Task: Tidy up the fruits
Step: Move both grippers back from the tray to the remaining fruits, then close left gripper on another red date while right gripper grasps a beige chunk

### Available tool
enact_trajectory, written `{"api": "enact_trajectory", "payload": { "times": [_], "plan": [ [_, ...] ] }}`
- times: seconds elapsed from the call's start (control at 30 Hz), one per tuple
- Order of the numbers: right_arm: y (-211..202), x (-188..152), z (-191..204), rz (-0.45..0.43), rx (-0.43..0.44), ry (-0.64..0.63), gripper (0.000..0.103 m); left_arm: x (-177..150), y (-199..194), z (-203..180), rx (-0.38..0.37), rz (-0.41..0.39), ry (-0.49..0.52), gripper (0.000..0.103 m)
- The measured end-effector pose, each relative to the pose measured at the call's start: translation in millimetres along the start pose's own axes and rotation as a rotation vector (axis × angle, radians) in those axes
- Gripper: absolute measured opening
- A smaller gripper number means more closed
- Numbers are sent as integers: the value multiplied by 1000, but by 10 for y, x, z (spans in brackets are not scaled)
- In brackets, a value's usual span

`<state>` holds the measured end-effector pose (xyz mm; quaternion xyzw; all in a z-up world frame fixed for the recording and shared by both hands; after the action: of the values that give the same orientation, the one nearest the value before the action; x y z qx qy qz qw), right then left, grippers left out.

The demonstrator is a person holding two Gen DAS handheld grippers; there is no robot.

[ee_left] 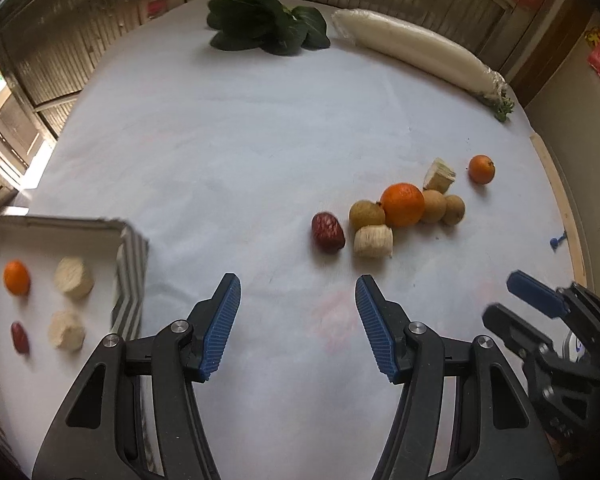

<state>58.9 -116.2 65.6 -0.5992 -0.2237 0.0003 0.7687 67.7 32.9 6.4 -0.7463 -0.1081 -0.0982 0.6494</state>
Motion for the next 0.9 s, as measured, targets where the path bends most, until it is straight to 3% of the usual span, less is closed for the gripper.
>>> {"api": "enact_trajectory", "payload": {
  "times": [0.33,0.7,0.77,0.83,0.9],
  "plan": [
    [154,62,-72,18,18,12,41,227,329,-24,53,38,35,60],
    [293,211,-36,23,36,-6,41,368,363,-34,26,23,43,59],
    [317,246,-6,22,40,-17,41,344,347,-23,32,14,46,48],
    [338,280,42,19,48,-34,41,301,324,1,43,8,48,29],
    [362,318,112,18,63,-61,41,290,306,47,36,8,36,20]
  ]
}}
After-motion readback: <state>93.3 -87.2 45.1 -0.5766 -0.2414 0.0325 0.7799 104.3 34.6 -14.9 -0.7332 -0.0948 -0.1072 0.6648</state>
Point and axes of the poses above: each gripper's, at about its wrist camera, not at the fingertips, and y roughly the way its jaws point, z to its left, x to its top, the point moved 4 cm from there along y, roughly the way its jaws point, and after that the axes turned 7 degrees about z, right-handed, at the moved point
